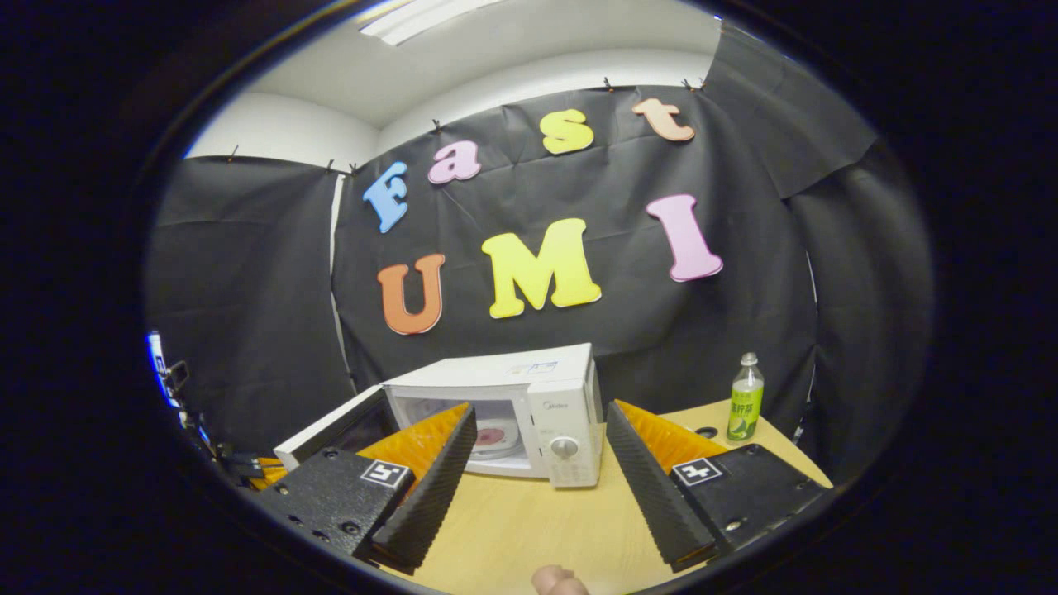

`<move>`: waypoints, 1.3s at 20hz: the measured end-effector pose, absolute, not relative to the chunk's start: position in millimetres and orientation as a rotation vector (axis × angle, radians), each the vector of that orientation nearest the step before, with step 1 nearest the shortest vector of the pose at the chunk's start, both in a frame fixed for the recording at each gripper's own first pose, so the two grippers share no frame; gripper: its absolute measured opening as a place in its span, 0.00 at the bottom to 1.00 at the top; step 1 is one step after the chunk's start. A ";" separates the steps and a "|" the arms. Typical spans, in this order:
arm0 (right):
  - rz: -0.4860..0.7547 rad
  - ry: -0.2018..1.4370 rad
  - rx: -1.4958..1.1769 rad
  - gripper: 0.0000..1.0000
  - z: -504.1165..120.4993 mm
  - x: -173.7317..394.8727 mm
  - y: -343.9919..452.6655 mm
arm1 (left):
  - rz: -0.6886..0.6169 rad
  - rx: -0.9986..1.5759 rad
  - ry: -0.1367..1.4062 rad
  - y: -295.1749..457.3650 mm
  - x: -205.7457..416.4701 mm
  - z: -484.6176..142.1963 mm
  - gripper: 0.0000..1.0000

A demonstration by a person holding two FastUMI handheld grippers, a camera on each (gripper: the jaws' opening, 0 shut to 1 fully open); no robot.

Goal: Open the microwave oven with the left hand, put the food in, and close the microwave oven.

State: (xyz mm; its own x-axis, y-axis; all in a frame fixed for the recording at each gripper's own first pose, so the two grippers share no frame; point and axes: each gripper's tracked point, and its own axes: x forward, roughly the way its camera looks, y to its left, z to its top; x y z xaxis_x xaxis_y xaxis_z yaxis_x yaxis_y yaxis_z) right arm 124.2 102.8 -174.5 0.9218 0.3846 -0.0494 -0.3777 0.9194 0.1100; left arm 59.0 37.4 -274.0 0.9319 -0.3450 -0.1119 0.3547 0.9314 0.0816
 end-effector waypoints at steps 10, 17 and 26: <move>0.358 0.025 0.119 0.91 -151.5 106.8 64.7 | -0.476 0.085 0.093 -75.9 133.9 -294.5 0.00; 0.360 -0.001 0.095 1.00 -137.8 95.2 52.3 | -0.466 0.046 0.094 -114.3 194.3 -298.7 0.00; 0.329 0.000 0.123 0.91 -130.4 63.6 28.1 | -0.428 0.093 0.094 -162.3 266.1 -289.3 0.04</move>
State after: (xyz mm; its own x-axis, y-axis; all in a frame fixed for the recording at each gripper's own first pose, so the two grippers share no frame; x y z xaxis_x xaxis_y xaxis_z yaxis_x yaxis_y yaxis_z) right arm 63.6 28.1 -130.4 0.9465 0.3222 0.0195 -0.3221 0.9390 0.1203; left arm 266.1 -162.3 -289.3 0.9057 -0.4093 -0.1105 0.4179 0.9057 0.0704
